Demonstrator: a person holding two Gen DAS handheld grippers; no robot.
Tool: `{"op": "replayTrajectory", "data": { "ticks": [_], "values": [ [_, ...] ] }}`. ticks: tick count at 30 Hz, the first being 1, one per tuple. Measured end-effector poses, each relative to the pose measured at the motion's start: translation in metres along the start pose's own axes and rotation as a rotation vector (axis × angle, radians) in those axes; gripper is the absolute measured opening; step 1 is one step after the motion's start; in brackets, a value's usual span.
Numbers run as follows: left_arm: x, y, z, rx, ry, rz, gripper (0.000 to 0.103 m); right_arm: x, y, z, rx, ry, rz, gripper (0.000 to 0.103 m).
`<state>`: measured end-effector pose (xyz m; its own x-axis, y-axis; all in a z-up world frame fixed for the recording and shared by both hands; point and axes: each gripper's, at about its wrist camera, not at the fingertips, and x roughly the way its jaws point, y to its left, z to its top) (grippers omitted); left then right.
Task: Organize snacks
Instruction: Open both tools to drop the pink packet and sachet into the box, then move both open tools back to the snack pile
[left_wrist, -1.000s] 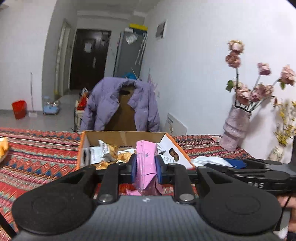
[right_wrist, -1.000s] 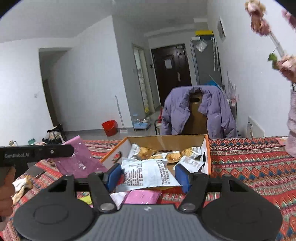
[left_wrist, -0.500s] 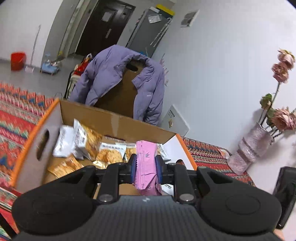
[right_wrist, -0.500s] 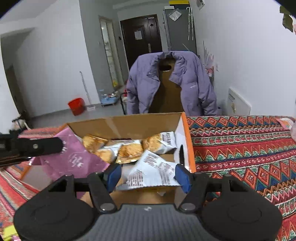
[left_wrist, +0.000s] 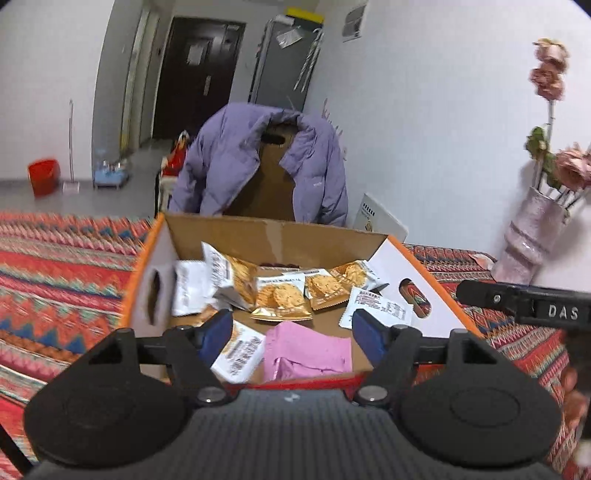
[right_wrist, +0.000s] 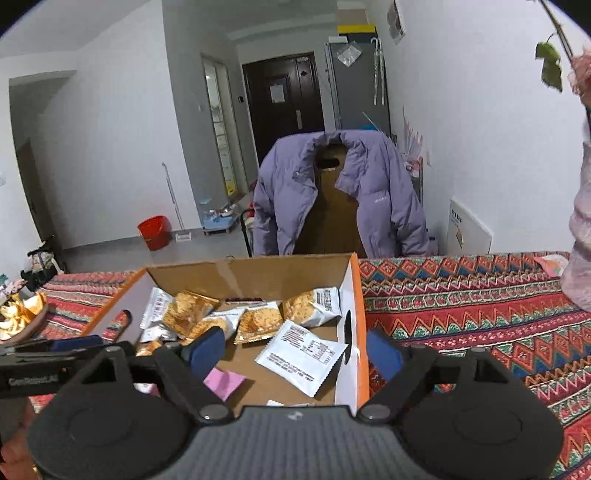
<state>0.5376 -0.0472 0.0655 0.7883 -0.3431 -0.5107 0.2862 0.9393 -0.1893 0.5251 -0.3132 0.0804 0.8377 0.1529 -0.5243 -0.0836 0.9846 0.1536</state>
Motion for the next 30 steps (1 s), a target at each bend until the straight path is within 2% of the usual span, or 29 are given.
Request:
{"op": "replayTrajectory", "data": {
  "ticks": [4, 6, 8, 10, 13, 16, 19, 23, 25, 28, 30],
  "values": [
    [-0.062, -0.007, -0.006, 0.103, -0.054, 0.022, 0.082, -0.04, 0.01, -0.004, -0.035, -0.02, 0.022, 0.086],
    [-0.095, -0.013, -0.016, 0.163, -0.08, 0.069, 0.086, -0.064, 0.016, -0.009, -0.053, -0.037, 0.045, 0.088],
    [-0.133, -0.017, -0.035, 0.185, -0.121, 0.132, 0.088, -0.094, 0.023, -0.022, -0.077, -0.051, 0.062, 0.094],
    [-0.168, -0.018, -0.058, 0.177, -0.171, 0.135, 0.096, -0.124, 0.029, -0.041, -0.089, -0.085, 0.078, 0.094],
    [-0.214, -0.022, -0.092, 0.189, -0.196, 0.132, 0.099, -0.162, 0.038, -0.07, -0.087, -0.116, 0.088, 0.096],
    [-0.25, -0.029, -0.122, 0.216, -0.233, 0.163, 0.102, -0.192, 0.047, -0.098, -0.071, -0.145, 0.066, 0.103],
    [-0.275, -0.036, -0.146, 0.221, -0.254, 0.191, 0.103, -0.22, 0.055, -0.125, -0.06, -0.188, 0.008, 0.103],
    [-0.29, -0.04, -0.165, 0.226, -0.24, 0.183, 0.103, -0.249, 0.067, -0.156, -0.049, -0.218, 0.0, 0.103],
    [-0.295, -0.042, -0.17, 0.238, -0.236, 0.202, 0.103, -0.26, 0.074, -0.17, -0.061, -0.215, -0.012, 0.103],
    [-0.302, -0.046, -0.177, 0.248, -0.242, 0.202, 0.103, -0.272, 0.083, -0.183, -0.067, -0.221, -0.107, 0.103],
    [-0.307, -0.046, -0.181, 0.244, -0.245, 0.195, 0.103, -0.279, 0.087, -0.192, -0.077, -0.236, -0.135, 0.103]
  ]
}}
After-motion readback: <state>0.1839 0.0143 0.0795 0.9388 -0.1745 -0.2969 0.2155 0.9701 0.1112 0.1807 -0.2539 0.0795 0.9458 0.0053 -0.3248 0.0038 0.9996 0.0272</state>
